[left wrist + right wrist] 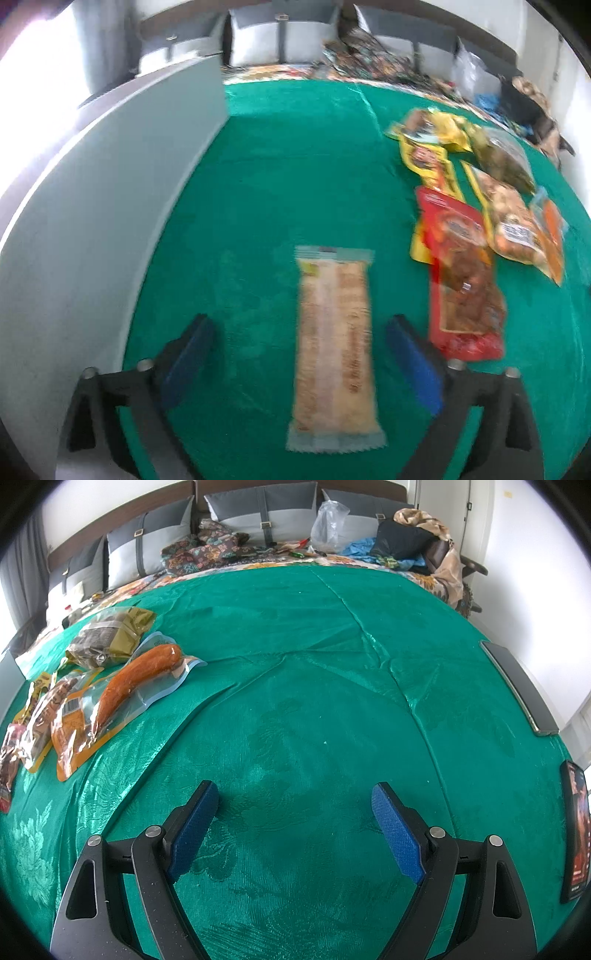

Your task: Organize snacks

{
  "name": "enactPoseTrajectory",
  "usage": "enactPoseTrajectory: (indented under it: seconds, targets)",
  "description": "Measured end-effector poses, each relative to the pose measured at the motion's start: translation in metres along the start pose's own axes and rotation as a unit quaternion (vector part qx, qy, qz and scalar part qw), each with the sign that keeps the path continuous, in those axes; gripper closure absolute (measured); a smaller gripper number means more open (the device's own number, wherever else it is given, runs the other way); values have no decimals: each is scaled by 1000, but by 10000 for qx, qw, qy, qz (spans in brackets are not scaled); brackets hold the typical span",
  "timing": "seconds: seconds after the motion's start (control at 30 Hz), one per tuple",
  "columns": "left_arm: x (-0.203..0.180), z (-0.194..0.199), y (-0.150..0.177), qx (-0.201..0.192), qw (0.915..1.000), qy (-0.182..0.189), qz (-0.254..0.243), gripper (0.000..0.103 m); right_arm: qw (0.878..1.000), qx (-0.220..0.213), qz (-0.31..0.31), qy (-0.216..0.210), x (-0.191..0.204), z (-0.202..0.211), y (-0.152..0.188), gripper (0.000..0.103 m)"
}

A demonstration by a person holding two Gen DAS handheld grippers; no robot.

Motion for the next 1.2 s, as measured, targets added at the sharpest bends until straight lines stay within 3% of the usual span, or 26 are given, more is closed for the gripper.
enactPoseTrajectory:
  seconds: [0.23,1.07,1.13,1.2]
  targets:
    - [4,-3,1,-165,9998,-32,78,0,10000,-4,-9,-10,0,0,0,16]
    - [4,0,1,-168,9998,-31,80,0,10000,-4,-11,-39,2,-1,-2,14]
    - [5,0,1,-167,9998,-29,81,0,9996,274,96,-45,6,-5,-9,16]
    - [4,0,0,-167,9998,-27,82,0,9989,383,-244,-106,10,2,-26,16]
Point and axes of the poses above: each gripper's, at about its wrist camera, not at the fingertips, and z roughly against the way its jaws point, x to its left, y to its underside, the point moved 7 cm from there along -z, roughly the way its jaws point, and after that the axes turned 5 degrees about z, right-handed, at the moved point
